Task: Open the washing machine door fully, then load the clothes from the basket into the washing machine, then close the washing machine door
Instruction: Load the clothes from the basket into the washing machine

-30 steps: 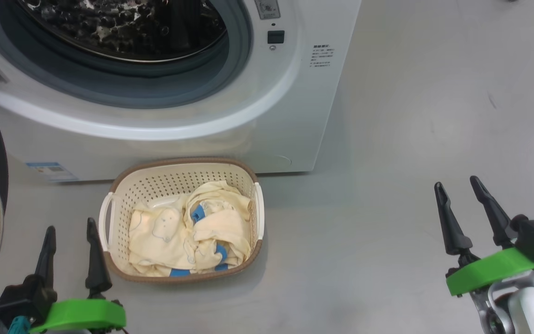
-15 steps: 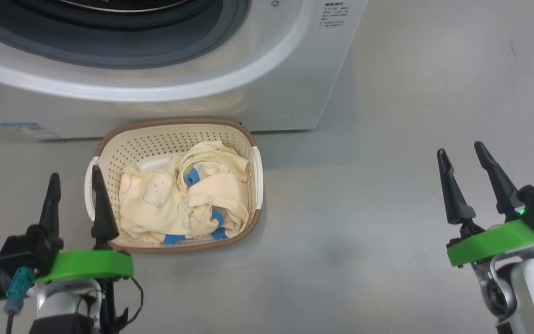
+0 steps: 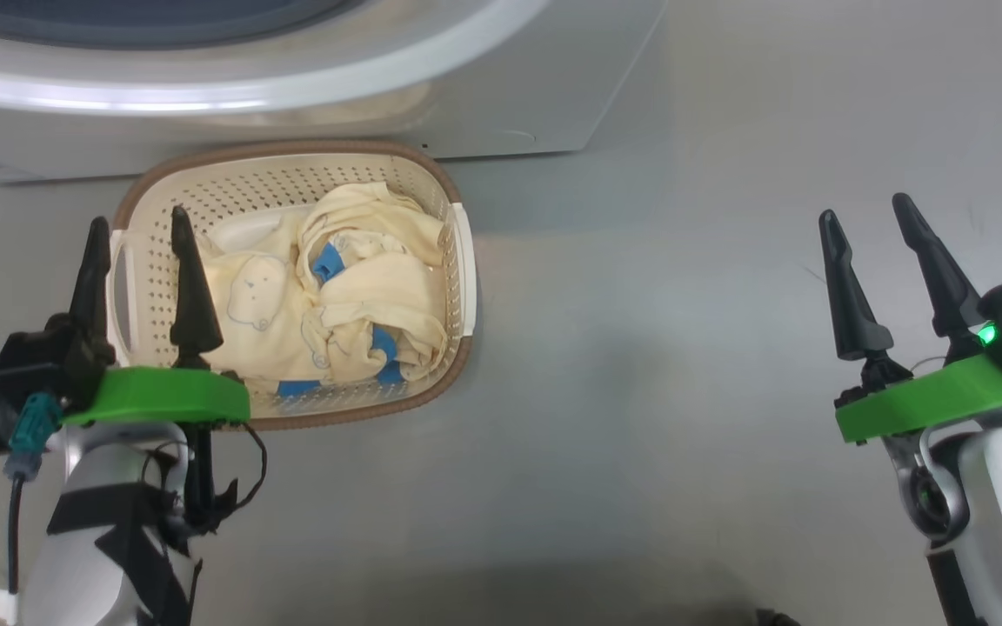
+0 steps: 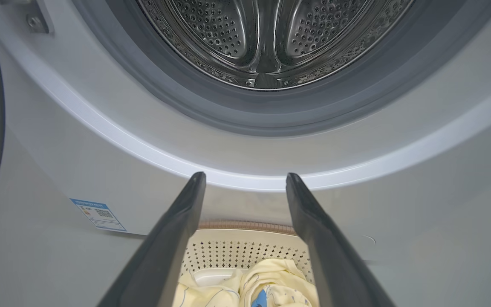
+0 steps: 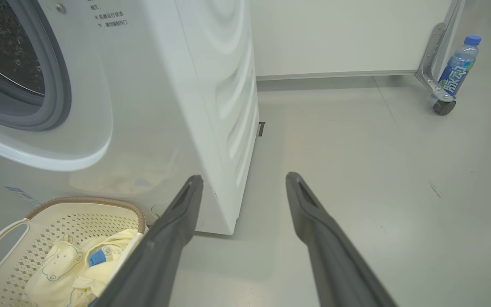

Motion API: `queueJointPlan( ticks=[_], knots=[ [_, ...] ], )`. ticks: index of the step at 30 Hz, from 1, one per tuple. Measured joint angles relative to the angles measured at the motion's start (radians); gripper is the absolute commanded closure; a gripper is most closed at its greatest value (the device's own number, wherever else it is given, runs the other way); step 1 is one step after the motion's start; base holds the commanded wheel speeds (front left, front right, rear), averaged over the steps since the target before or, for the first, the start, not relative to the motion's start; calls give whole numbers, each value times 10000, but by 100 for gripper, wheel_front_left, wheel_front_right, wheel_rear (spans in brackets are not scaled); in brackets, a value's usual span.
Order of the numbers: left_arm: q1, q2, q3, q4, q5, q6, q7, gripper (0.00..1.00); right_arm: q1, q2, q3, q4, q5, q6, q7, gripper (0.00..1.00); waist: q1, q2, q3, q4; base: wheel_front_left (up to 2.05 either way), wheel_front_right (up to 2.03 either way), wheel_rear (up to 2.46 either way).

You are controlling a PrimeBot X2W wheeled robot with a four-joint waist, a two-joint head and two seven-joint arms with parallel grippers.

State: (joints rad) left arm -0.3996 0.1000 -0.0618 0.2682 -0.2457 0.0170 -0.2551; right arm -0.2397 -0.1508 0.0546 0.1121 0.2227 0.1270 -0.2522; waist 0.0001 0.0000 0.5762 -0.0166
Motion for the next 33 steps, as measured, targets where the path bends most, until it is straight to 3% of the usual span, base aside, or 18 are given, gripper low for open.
queueJointPlan(
  ticks=[18,33],
  knots=[
    [-2299,-44,303,2665,257,-535,-2,0,-766,8,-86,-675,-17,0,0,0,0,0,2064,-458,0,0,0],
    [-3293,-92,397,4416,535,-867,-2,0,-1002,77,-96,-709,-46,0,-2,0,-1,0,3340,-366,0,0,0]
  ],
)
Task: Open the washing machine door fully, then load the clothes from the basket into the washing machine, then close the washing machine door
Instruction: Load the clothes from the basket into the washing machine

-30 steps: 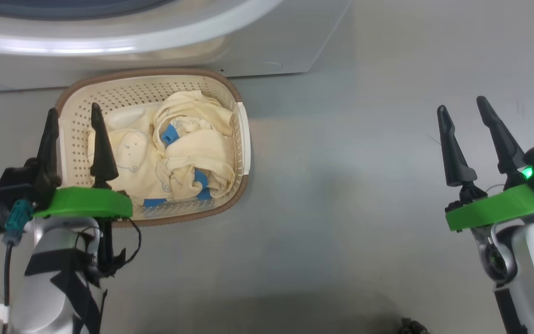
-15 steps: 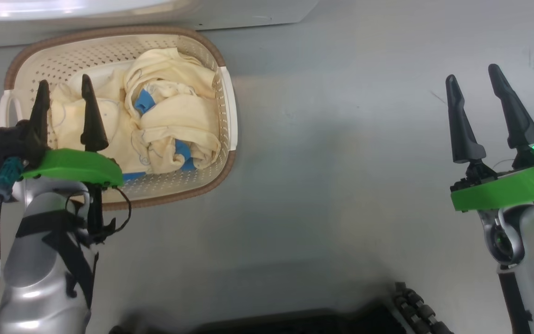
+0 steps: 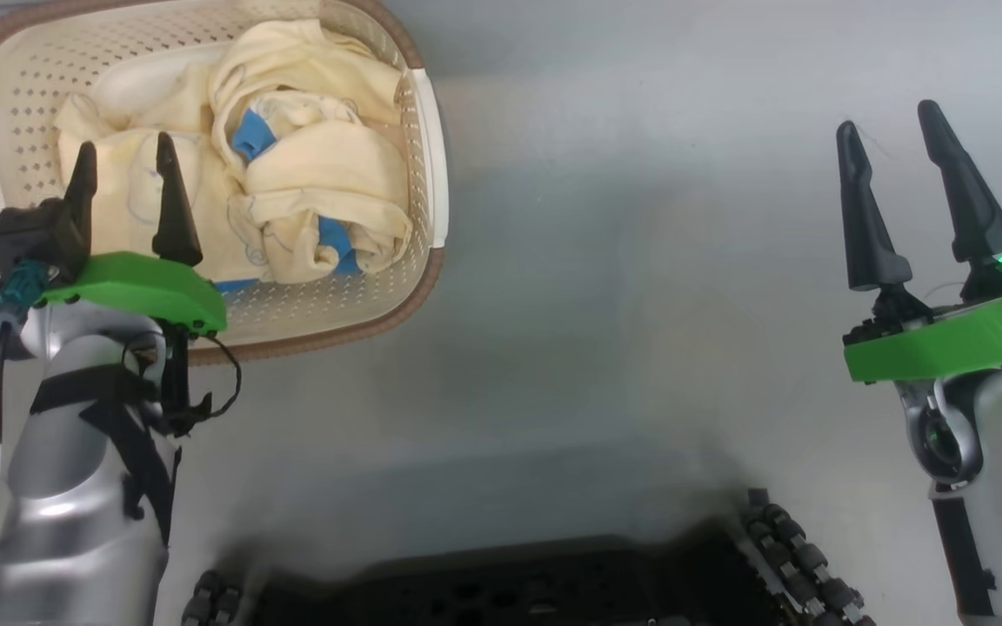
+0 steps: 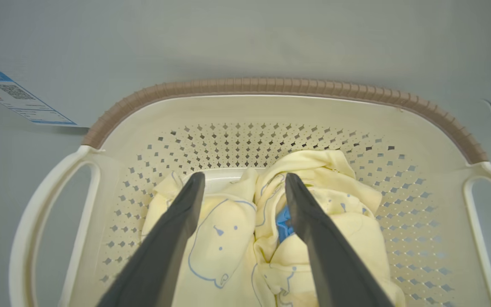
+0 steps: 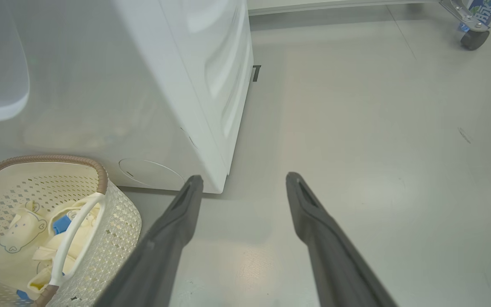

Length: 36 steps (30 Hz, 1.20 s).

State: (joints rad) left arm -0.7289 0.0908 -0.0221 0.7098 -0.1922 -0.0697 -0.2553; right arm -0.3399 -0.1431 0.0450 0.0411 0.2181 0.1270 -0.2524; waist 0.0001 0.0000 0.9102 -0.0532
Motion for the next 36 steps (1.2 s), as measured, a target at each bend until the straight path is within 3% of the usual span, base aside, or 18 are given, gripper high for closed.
queueJointPlan(
  ticks=[14,22,36],
  knots=[
    [-1163,554,-426,2291,395,-171,15,0,1,127,102,-94,15,0,0,0,0,0,670,-355,0,0,0],
    [-2022,940,-863,3614,909,61,631,0,1,199,159,-132,17,0,0,0,0,0,850,-519,0,0,0],
    [-3192,1197,-1348,5154,1118,-98,1691,0,-126,207,188,-217,19,0,0,0,0,1,1188,-695,0,0,0]
  ],
)
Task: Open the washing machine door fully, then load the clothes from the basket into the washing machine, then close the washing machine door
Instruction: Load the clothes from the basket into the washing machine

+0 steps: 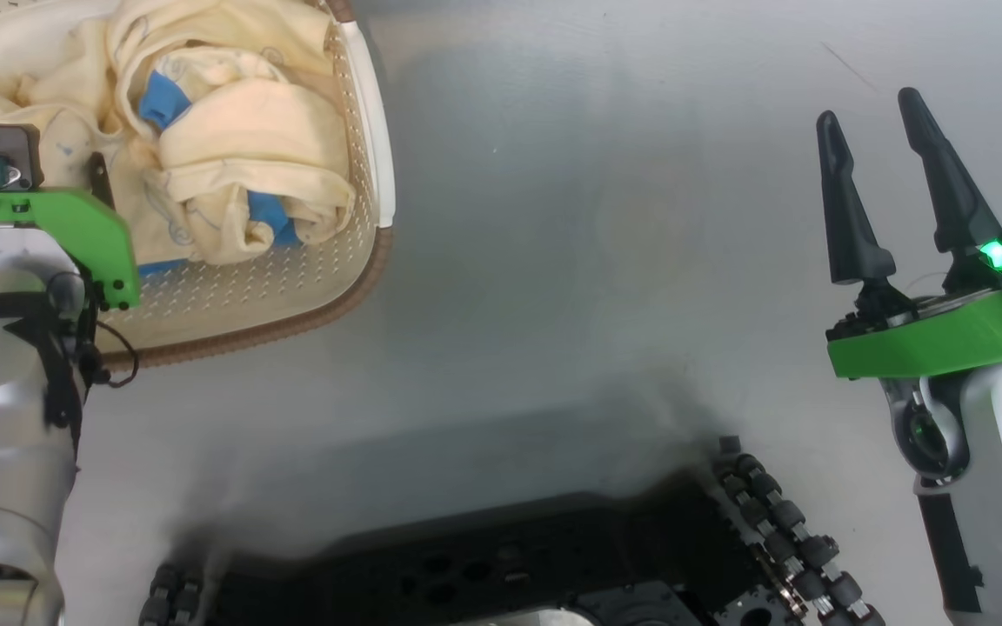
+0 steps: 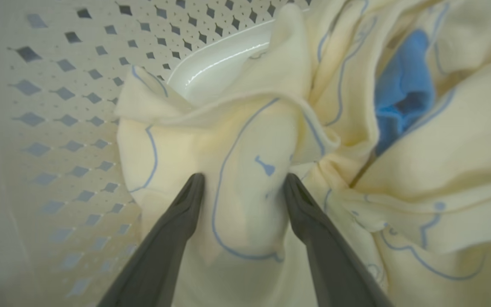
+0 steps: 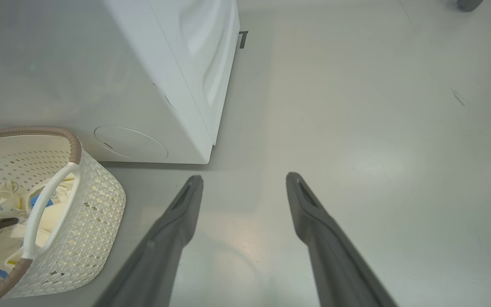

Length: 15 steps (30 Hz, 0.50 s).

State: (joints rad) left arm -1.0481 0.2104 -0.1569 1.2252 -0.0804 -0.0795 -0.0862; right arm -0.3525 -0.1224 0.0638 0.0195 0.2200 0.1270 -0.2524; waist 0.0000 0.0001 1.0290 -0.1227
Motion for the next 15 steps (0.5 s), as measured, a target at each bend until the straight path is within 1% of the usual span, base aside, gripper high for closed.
queueJointPlan(
  ticks=[2,3,4,5,11,15],
  knots=[
    [-70,17,-17,125,-2,-82,178,0,-8,0,-2,-19,0,0,0,0,0,0,37,-28,0,0,0],
    [-117,17,-36,186,-2,-88,242,10,-8,0,-6,-25,0,0,0,0,0,0,56,-33,0,0,0],
    [-163,17,-56,238,-6,-113,403,61,-11,2,0,-25,0,0,0,0,0,0,69,-42,0,0,0],
    [-198,17,-69,282,-46,-178,523,100,-15,6,0,-27,0,0,0,0,0,0,76,-50,0,0,0],
    [-204,-42,-119,422,-267,-267,512,100,-16,6,-73,-109,0,0,0,0,0,0,-97,-54,0,0,0],
    [-131,-104,-125,420,-372,-313,-119,100,-19,4,-138,-121,0,0,0,0,-1,0,-372,-25,0,0,0]
  ],
)
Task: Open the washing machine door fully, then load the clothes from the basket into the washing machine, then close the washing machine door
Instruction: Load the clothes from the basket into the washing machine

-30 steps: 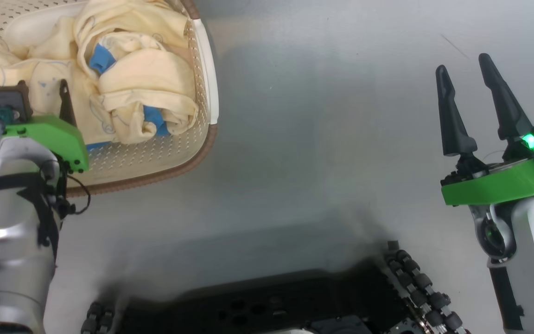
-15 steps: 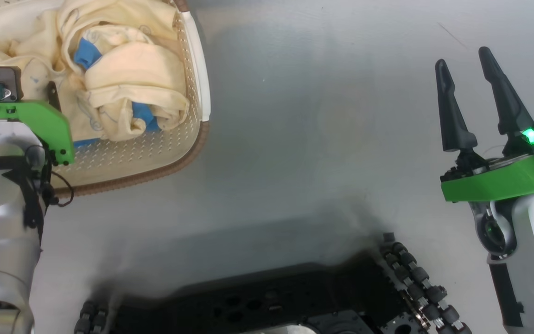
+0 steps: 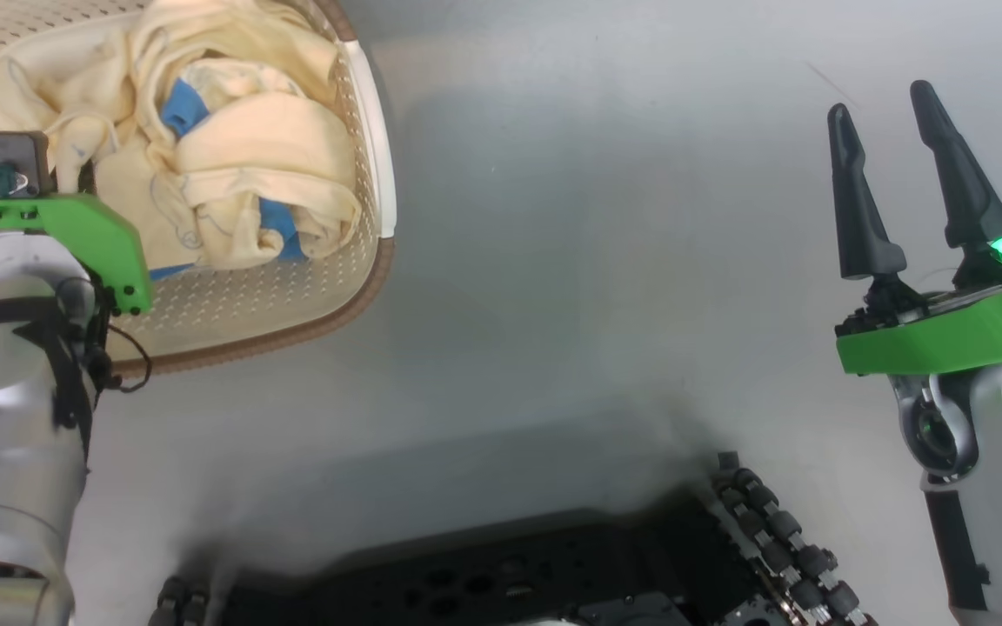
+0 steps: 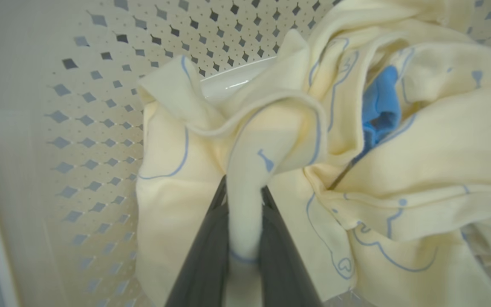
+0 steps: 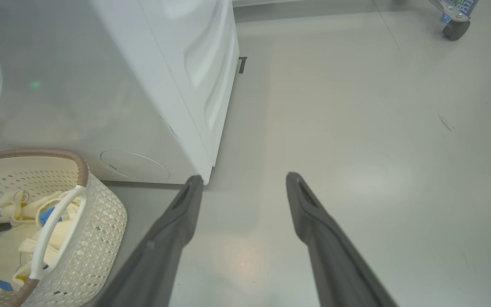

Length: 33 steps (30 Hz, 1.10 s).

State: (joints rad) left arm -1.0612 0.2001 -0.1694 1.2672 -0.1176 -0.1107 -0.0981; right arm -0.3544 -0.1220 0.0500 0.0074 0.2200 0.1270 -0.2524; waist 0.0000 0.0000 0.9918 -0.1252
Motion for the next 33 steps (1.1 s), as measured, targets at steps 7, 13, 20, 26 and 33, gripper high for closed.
queueJointPlan(
  ticks=[7,13,20,26,33],
  knots=[
    [460,-253,88,-12,-456,-65,-1064,100,0,-17,-115,67,2,0,0,0,0,0,-697,146,0,0,0],
    [865,-366,105,-401,-717,-127,-1423,100,9,-42,-104,186,2,0,0,0,0,0,-1356,338,0,0,0],
    [1796,-468,334,-1620,-1011,-130,-1494,100,60,-94,-27,378,2,0,0,0,0,0,-2112,534,0,0,0],
    [2934,-541,518,-3133,-1057,-119,-1496,100,257,-119,127,545,17,0,0,0,0,0,-2828,595,0,0,0],
    [4542,-604,863,-4903,-1126,-102,-1496,100,774,-174,190,802,46,0,0,0,-1,1,-3946,637,0,0,0]
  ],
)
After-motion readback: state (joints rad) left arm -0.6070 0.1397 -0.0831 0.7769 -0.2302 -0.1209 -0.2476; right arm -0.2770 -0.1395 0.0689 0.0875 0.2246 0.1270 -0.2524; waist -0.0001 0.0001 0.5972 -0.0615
